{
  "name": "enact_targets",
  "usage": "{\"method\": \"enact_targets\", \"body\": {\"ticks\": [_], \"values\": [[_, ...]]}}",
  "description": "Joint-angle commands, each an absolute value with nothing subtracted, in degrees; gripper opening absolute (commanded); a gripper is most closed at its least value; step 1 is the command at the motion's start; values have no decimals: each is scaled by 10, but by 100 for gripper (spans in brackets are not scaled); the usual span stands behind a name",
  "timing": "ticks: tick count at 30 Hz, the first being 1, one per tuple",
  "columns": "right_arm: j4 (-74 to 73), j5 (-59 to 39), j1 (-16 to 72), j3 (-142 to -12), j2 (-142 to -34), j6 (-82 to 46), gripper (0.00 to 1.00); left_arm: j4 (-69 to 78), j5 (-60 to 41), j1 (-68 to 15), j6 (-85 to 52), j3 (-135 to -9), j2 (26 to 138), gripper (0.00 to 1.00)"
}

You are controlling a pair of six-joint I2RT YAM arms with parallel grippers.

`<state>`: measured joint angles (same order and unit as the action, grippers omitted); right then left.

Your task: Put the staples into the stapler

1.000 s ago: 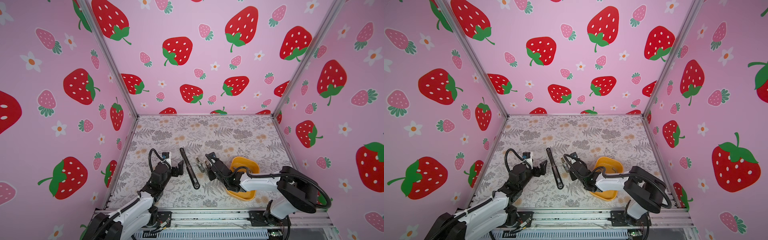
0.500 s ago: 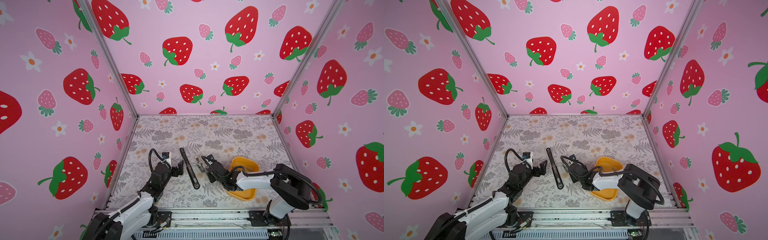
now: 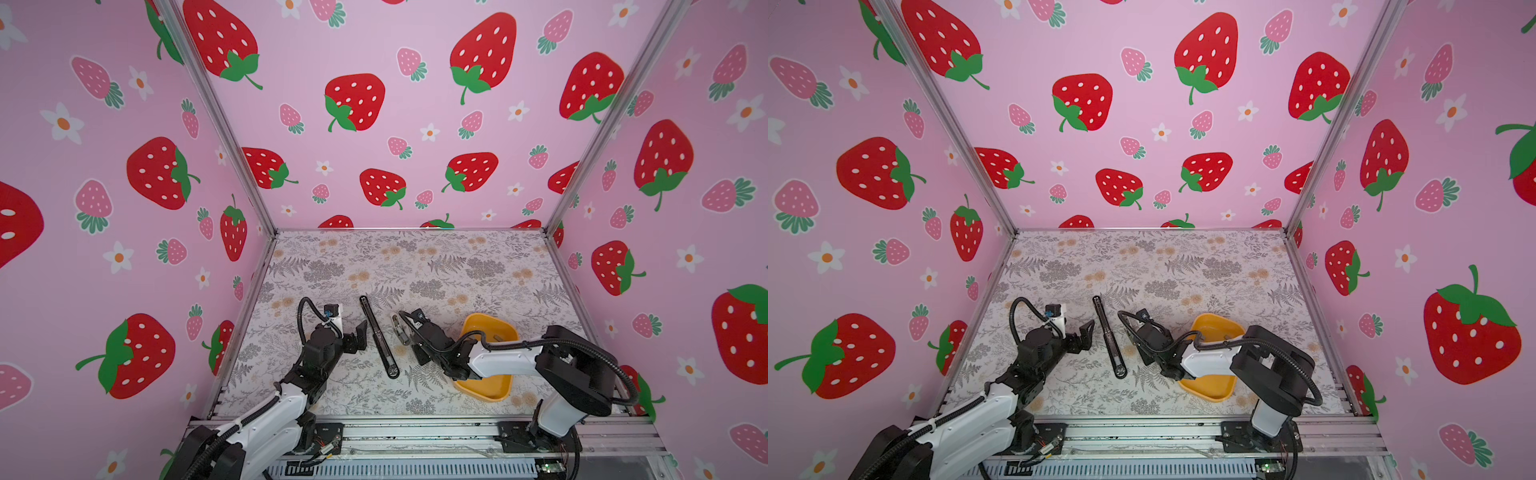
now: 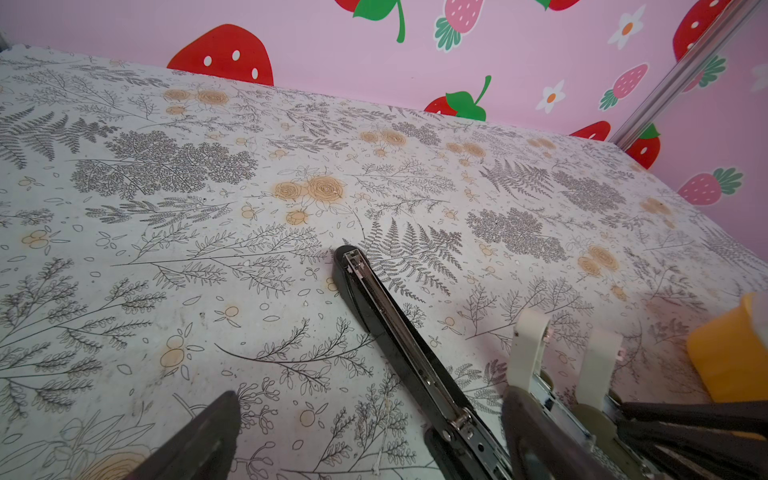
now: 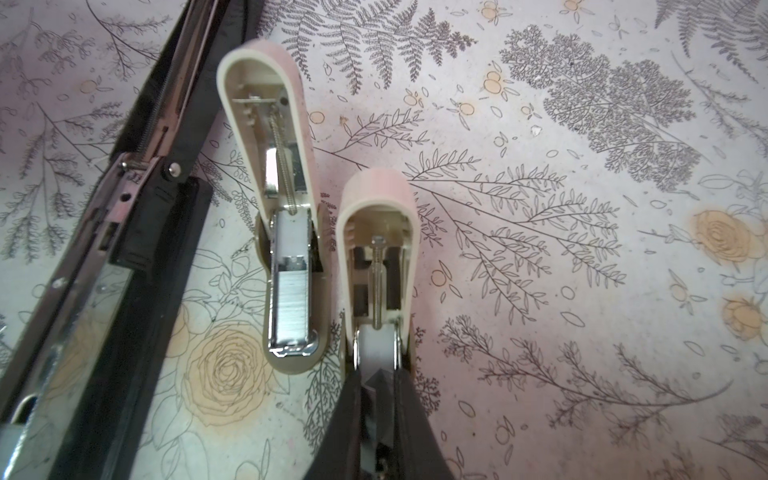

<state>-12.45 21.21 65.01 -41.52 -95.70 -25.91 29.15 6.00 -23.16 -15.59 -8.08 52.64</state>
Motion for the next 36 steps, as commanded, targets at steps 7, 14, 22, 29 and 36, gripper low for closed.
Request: {"method": "enact_targets", "body": {"ticks": [7, 14, 22, 29, 36], "values": [[-83, 218, 650, -414, -845, -284, 8, 304, 68, -234, -151, -97, 524, 99], [-76, 219, 650, -384, -799, -303, 10, 304, 66, -233, -151, -97, 523, 99], [-70, 224, 650, -425, -904, -314, 8, 301, 66, -234, -152, -97, 522, 99], [-63, 221, 648, -457, -955, -316, 12, 303, 68, -234, -150, -98, 524, 99], [-63, 218, 648, -454, -940, -316, 15, 303, 68, -234, -151, -98, 525, 99]]}}
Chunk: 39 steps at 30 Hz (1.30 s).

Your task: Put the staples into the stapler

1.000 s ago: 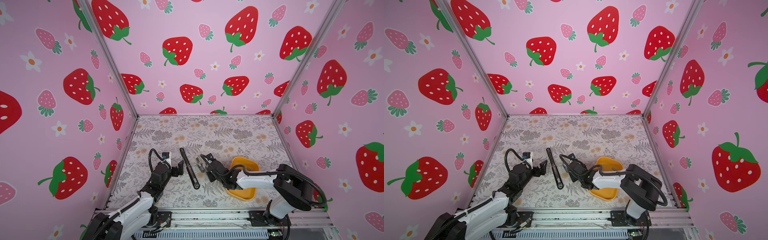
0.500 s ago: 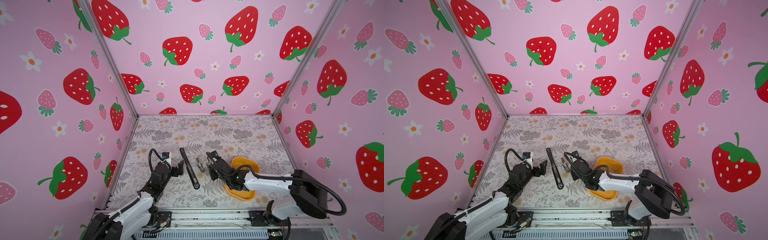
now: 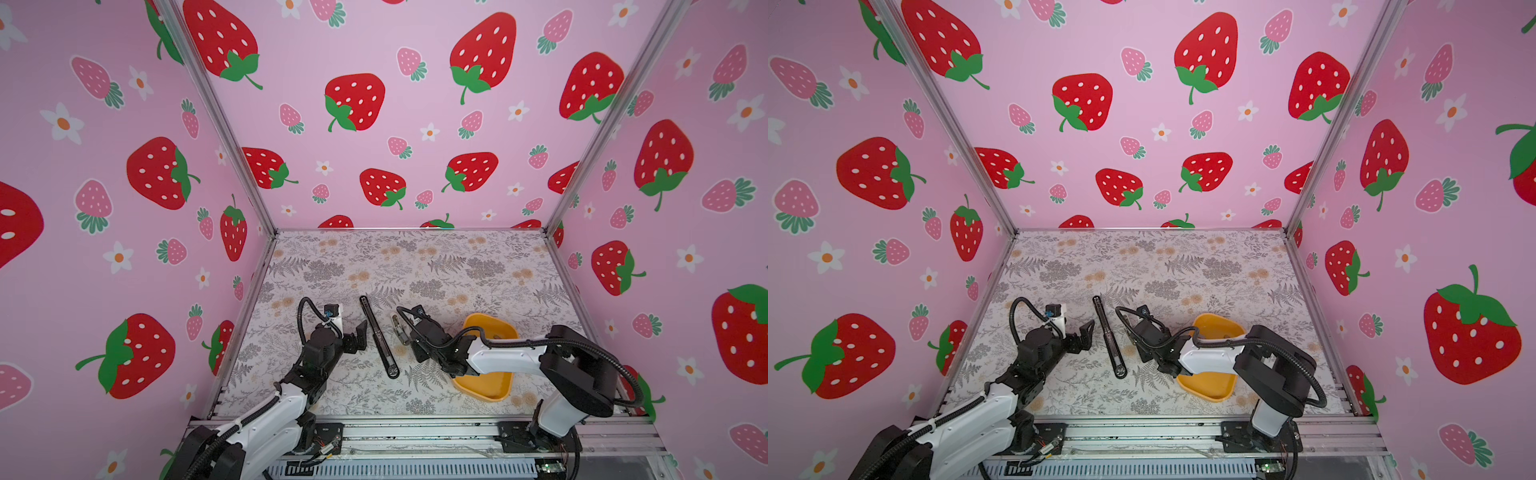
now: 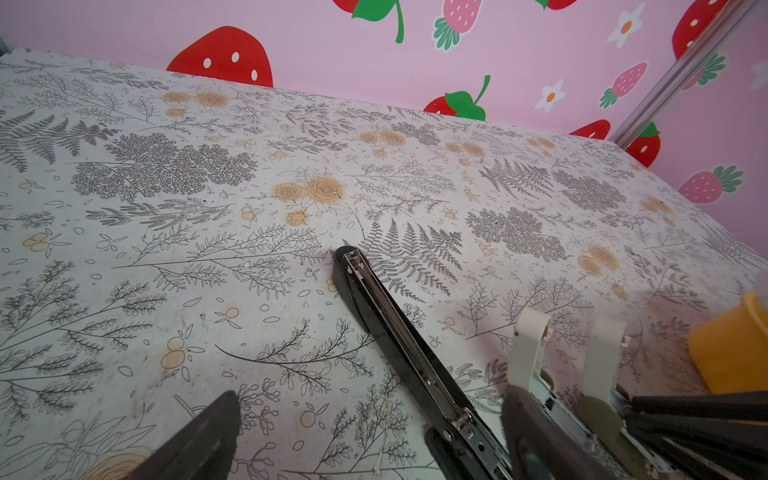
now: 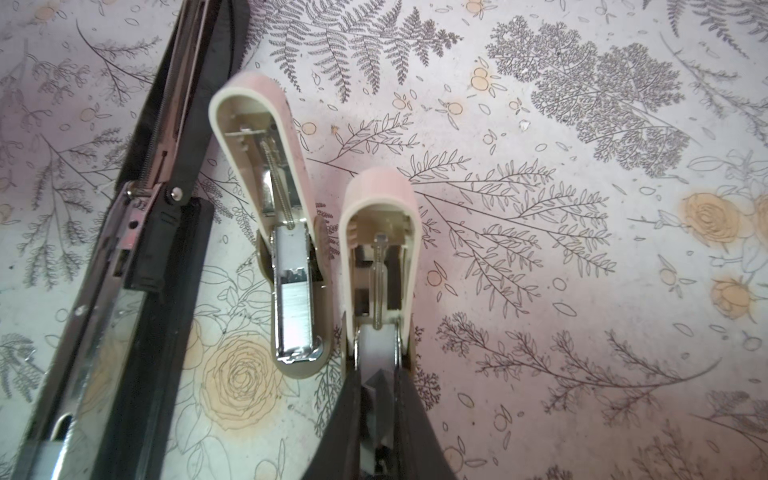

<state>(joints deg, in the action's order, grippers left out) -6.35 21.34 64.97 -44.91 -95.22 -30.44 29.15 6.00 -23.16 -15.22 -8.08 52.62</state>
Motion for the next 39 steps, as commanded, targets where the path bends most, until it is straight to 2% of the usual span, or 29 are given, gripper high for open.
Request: {"method": "enact_targets", "body": {"ticks": [1, 3, 5, 6, 7, 8, 9, 11, 13, 18, 22, 39], "values": [[-63, 217, 647, -452, -937, -317, 16, 303, 68, -234, -150, -97, 524, 99], [-63, 216, 647, -449, -933, -317, 18, 303, 67, -235, -151, -98, 524, 99], [-63, 214, 648, -448, -934, -315, 33, 303, 67, -235, -151, -97, 523, 99], [-63, 215, 648, -448, -934, -316, 34, 302, 67, -234, -151, -97, 523, 99], [-63, 215, 647, -447, -936, -317, 32, 303, 67, -235, -150, -96, 522, 99], [-63, 216, 648, -447, -937, -318, 20, 302, 66, -234, -150, -98, 523, 99], [-64, 217, 647, -447, -939, -319, 11, 302, 66, -235, -151, -97, 523, 99], [-63, 217, 647, -448, -940, -320, 6, 302, 66, -235, -151, -98, 522, 99], [-63, 214, 648, -449, -940, -320, 6, 302, 67, -235, -150, -97, 522, 99], [-64, 203, 648, -449, -935, -314, 18, 303, 68, -235, -151, -97, 523, 99], [-60, 194, 648, -454, -938, -311, 22, 303, 68, -234, -150, -97, 524, 99], [-50, 178, 649, -459, -962, -312, 18, 302, 68, -235, -150, -97, 523, 99]]}}
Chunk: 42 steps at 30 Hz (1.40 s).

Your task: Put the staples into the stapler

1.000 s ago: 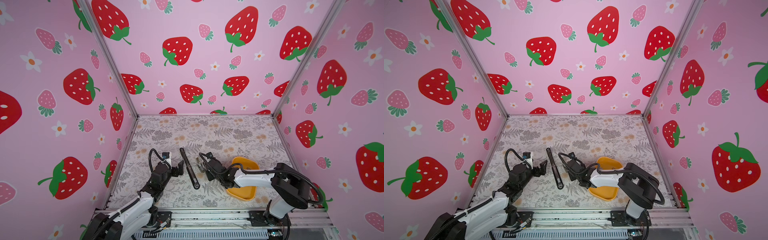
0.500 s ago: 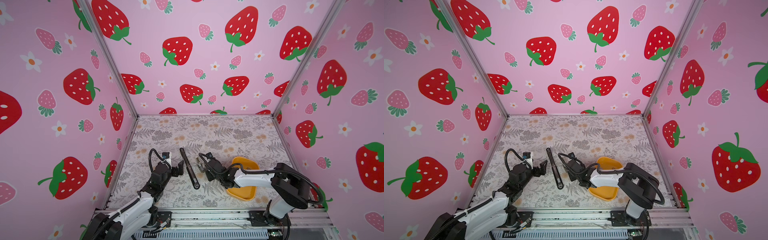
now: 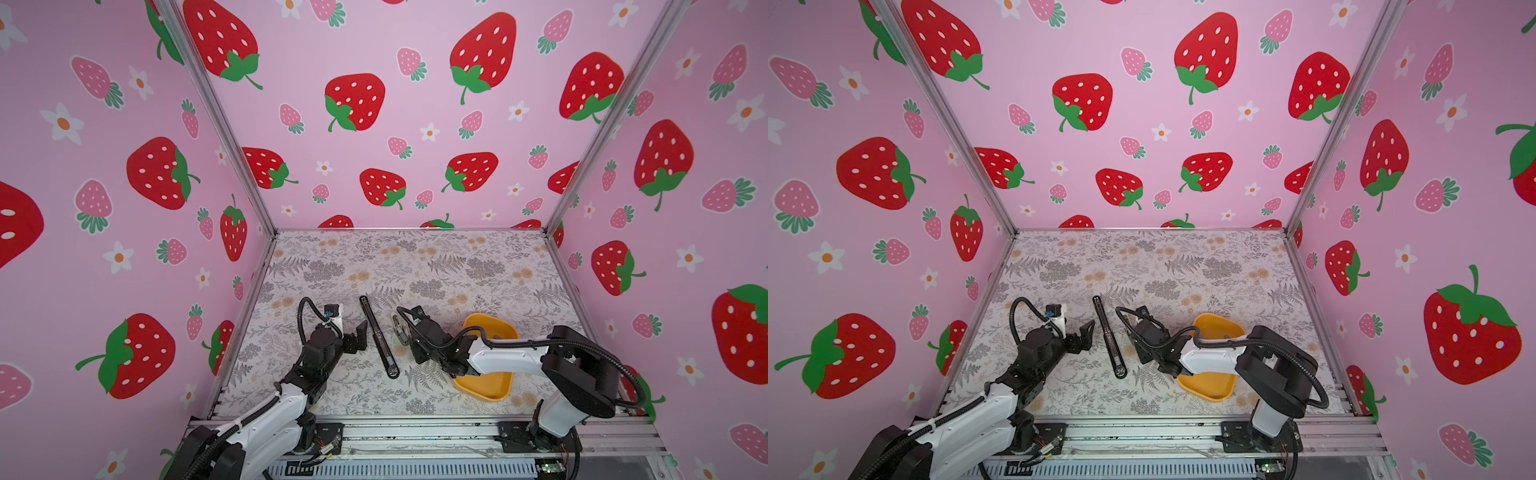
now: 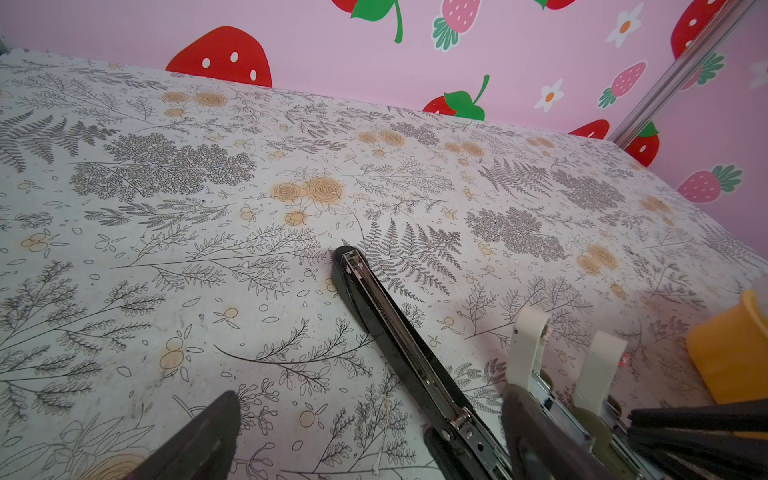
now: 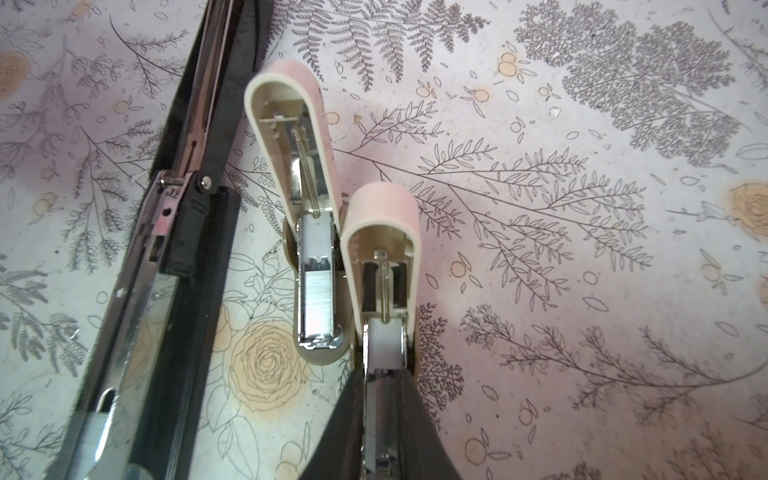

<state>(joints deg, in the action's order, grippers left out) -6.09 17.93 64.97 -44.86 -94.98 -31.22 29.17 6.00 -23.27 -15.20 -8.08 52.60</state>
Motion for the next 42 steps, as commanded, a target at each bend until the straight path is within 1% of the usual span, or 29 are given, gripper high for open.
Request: {"method": "enact_targets", "body": {"ticks": [1, 3, 7, 13, 22, 25, 28, 32, 35, 39, 42], "values": [[-50, 175, 649, -460, -965, -311, 18, 302, 68, -235, -149, -97, 524, 99], [-51, 172, 649, -461, -966, -312, 15, 303, 68, -235, -150, -98, 524, 99], [-50, 170, 649, -461, -967, -312, 14, 303, 69, -235, -150, -97, 524, 99], [-48, 172, 649, -463, -965, -313, 7, 303, 68, -235, -150, -97, 524, 99], [-45, 172, 649, -460, -934, -321, 5, 303, 68, -236, -150, -97, 523, 99], [-42, 175, 649, -457, -926, -326, 2, 303, 68, -236, -150, -98, 523, 99], [-43, 171, 649, -452, -905, -329, 1, 303, 68, -236, -150, -97, 524, 99], [-37, 175, 649, -437, -849, -334, 1, 303, 68, -235, -150, -97, 524, 99], [2, 209, 648, -429, -792, -345, 1, 302, 67, -236, -150, -98, 524, 99], [108, 302, 642, -424, -716, -384, 1, 299, 65, -236, -151, -97, 520, 99], [168, 344, 628, -404, -665, -411, 1, 295, 62, -236, -152, -98, 518, 99]]}}
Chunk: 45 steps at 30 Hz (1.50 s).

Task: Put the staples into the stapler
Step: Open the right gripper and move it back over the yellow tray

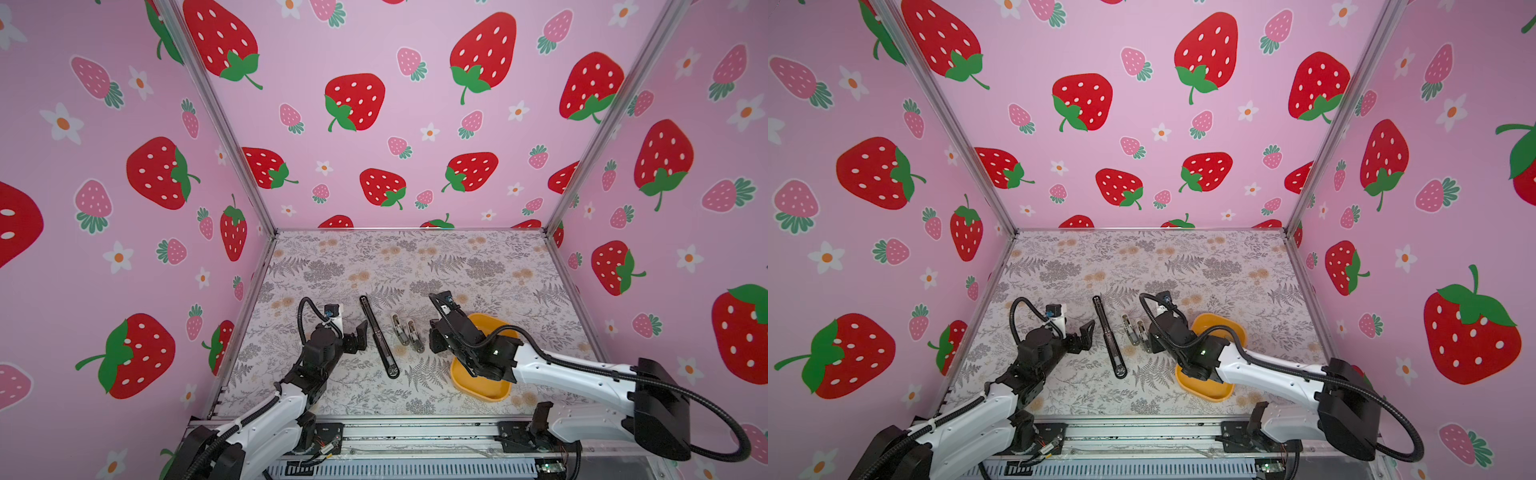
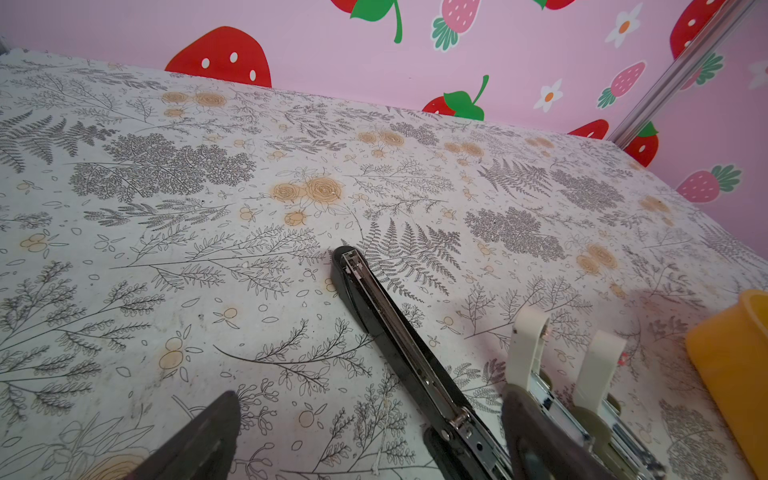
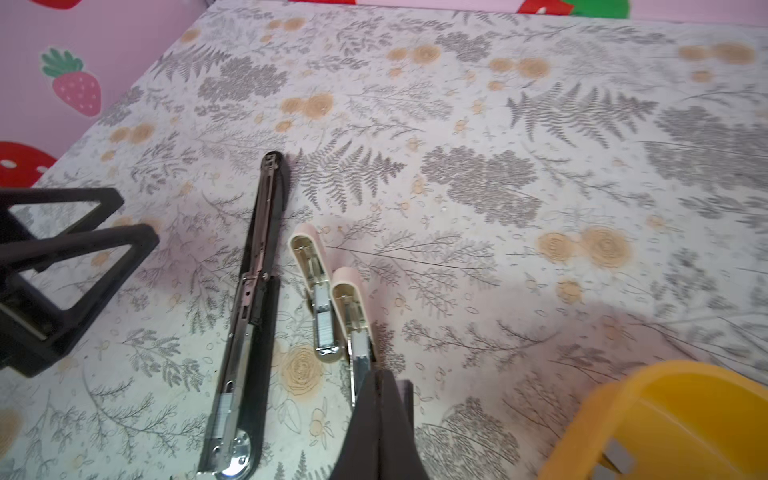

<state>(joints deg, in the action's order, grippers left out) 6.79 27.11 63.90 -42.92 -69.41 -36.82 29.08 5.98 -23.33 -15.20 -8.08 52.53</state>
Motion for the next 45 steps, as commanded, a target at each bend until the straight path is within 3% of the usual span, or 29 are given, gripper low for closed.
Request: {"method": "enact_targets", "body": {"ticks": [1, 11, 16, 21, 36, 45], "values": [[184, 350, 619, -394, -649, -420, 1, 292, 61, -236, -152, -98, 518, 99], [222, 311, 504, -284, -555, -449, 1, 280, 61, -235, -156, -97, 504, 99], [202, 264, 459, -256, -576, -446, 2, 280, 61, -236, -156, -96, 505, 99], [156, 205, 411, -245, -588, -424, 18, 277, 62, -236, -156, -97, 505, 99], [21, 109, 254, -246, -703, -396, 20, 284, 64, -236, -155, -94, 501, 99], [10, 148, 237, -305, -771, -382, 24, 287, 64, -235, -154, -97, 512, 99]]}}
